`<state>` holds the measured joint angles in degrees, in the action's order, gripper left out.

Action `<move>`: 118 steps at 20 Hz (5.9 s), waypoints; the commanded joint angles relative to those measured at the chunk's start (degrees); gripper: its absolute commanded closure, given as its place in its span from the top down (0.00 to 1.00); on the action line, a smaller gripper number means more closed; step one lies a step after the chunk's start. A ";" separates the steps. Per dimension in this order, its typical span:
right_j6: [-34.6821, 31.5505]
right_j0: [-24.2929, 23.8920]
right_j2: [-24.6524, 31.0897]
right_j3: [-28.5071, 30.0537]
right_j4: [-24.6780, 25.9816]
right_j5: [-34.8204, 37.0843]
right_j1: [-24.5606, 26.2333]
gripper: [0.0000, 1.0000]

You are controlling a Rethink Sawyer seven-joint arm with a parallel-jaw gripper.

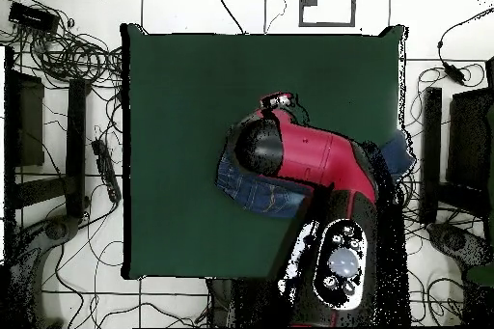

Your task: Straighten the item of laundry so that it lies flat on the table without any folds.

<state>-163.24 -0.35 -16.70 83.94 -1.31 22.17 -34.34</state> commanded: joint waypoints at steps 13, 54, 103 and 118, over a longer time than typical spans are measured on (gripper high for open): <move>-12.60 5.94 1.65 -2.41 -14.44 11.85 13.82 1.00; -10.66 13.80 5.39 10.92 -22.13 7.08 13.39 1.00; -11.07 18.18 -11.39 -2.79 -27.70 14.45 17.90 0.00; 4.65 11.21 8.84 15.15 -26.37 1.71 4.32 0.00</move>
<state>-163.24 12.22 -22.69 88.74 -27.86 29.99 -26.82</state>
